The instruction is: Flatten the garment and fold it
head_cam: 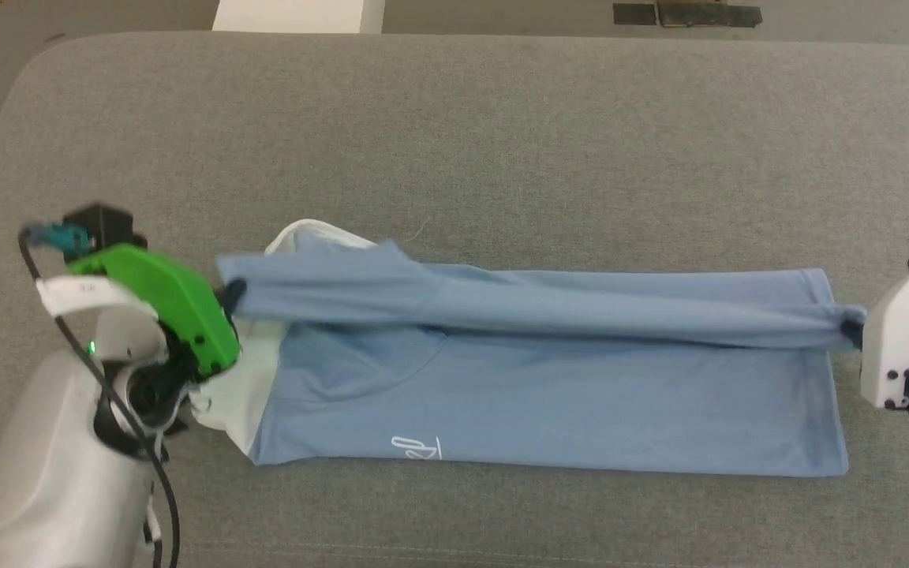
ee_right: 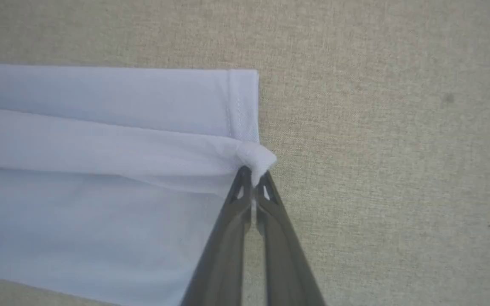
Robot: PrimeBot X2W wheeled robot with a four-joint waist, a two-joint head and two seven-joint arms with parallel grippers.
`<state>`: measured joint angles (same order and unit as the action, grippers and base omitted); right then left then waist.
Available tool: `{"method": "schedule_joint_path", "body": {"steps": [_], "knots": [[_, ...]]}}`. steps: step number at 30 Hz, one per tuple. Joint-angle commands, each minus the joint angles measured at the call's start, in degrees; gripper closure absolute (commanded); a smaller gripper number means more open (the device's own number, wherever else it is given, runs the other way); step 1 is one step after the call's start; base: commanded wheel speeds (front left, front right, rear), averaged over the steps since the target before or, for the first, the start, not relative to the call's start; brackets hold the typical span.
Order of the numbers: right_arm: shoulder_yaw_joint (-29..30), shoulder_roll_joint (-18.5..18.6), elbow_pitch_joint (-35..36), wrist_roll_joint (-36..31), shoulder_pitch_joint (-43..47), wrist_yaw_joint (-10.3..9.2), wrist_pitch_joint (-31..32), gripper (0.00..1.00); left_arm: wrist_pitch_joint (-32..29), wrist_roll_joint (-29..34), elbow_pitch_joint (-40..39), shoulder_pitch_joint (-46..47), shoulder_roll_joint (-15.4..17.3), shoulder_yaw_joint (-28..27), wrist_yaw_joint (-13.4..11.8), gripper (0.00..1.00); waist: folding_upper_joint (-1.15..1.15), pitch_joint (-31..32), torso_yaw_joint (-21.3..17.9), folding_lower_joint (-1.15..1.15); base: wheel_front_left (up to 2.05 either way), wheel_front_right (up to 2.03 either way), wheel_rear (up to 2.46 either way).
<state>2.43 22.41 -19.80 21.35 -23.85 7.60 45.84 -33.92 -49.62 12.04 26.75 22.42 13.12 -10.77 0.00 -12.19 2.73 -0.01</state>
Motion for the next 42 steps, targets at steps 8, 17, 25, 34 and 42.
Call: {"method": "schedule_joint_path", "body": {"steps": [8, 17, 25, 34, 42], "knots": [[0.2, -1.8, -1.9, 0.1, 4.4, -0.11, -1.4, 1.0, 0.4, -1.6, 5.5, -7.9, -1.3, -0.1, -2.6, 1.0, 0.0, -0.6, 0.1, 0.01, 0.0, 0.0, 0.0], [-0.5, -2.9, -3.0, -0.4, 4.0, -0.11, -2.6, 0.0, 2.7, -0.9, 10.9, -5.8, -2.1, 0.2, -2.1, 0.0, 0.0, 0.7, 0.0, 0.01, 0.0, 0.0, 0.0], [-0.9, -0.9, 0.8, 2.9, 4.0, -0.11, -1.5, 0.0, 1.8, 0.2, 9.0, -3.8, 1.2, -0.4, -2.7, 0.0, 0.0, 6.2, -1.0, 0.01, 0.0, 0.0, 0.0], [5.8, -0.4, 5.5, 2.8, 5.2, -0.11, 1.6, 0.0, 25.4, 6.6, -2.3, -2.2, 2.3, -4.4, 3.3, 0.0, 0.0, 6.6, -1.0, 0.01, 0.0, 0.0, 0.0], [7.4, -2.6, 5.6, 3.0, 7.6, -0.11, 1.0, 0.0, 46.9, 16.3, -2.0, -4.8, 1.7, -2.4, 9.0, 0.0, 0.0, 3.2, -0.1, 0.01, 0.0, 0.0, 0.0]]}}
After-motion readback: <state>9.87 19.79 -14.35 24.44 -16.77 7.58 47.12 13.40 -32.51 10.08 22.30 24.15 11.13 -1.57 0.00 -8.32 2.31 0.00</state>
